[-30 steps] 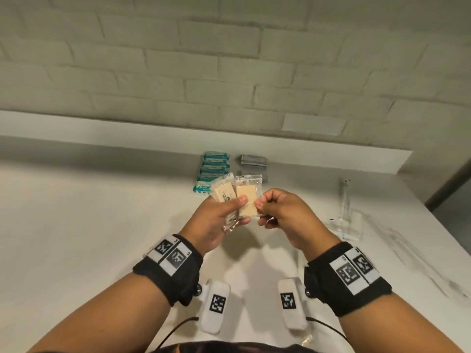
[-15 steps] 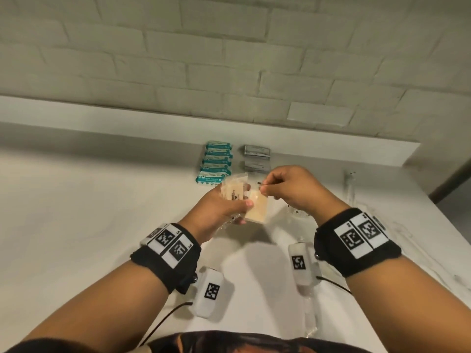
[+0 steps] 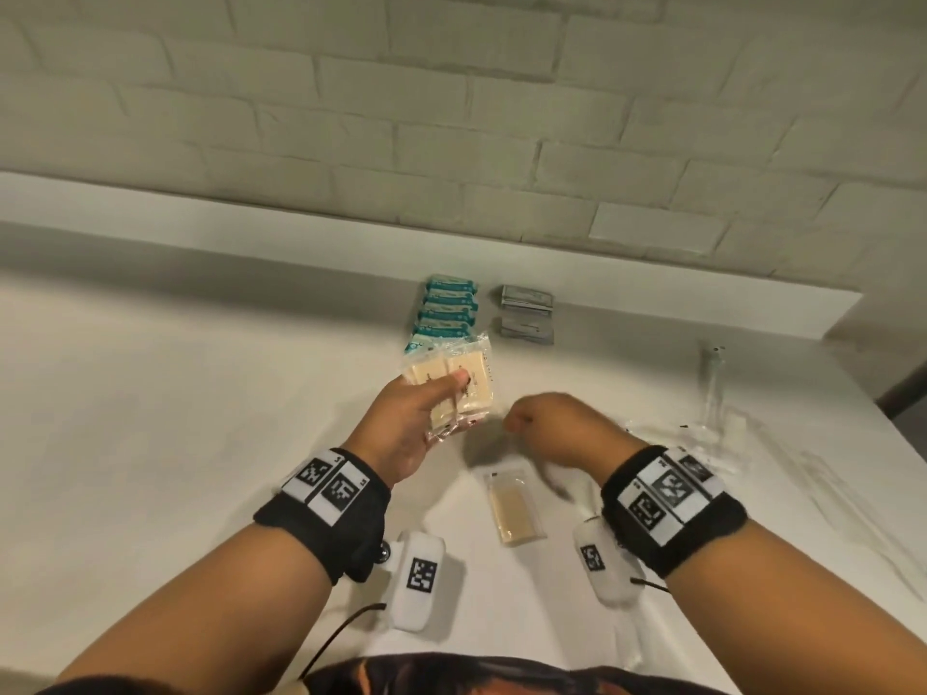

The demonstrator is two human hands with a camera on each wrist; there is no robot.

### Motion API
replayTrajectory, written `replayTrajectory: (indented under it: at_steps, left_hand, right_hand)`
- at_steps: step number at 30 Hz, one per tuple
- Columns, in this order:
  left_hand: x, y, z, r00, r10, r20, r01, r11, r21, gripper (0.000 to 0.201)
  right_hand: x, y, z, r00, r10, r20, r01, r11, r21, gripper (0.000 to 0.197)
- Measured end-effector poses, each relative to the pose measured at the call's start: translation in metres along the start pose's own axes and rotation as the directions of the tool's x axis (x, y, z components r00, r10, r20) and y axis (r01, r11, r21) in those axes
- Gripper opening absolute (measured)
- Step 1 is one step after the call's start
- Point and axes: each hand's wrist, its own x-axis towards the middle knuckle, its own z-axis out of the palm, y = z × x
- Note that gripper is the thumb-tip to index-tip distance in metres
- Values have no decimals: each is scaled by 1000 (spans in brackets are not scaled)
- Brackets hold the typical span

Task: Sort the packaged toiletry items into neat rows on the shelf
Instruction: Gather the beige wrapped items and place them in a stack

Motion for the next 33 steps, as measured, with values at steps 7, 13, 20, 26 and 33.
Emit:
replayTrajectory:
  at_steps: [7,13,20,26,33]
  left_hand:
    - [-7,-2,11,994,19,104,-30,994,105,17]
    - [-5,1,19,987,-153,47,149,986,76,39]
    - [-4,-2,23,997,70,17,-72,973,220,43]
    - [-7,-2,27,995,99,5,-93,912,399,64]
    - [-11,-3,18,994,90,68,-111,897,429,45]
  right_hand:
    - [-16,-17,-30,968,-77,-237,218,724,655,11]
    - [-12,0,-35,738,-263,-622,496,836,235,12]
    - [-22,3,-38,857,-232,-460,409,849,334,31]
    - [-19,-13,-51,971,-90,-222,178,891,418,7]
    - [-18,-13,-60,987,-101,-122,124,972,198,8]
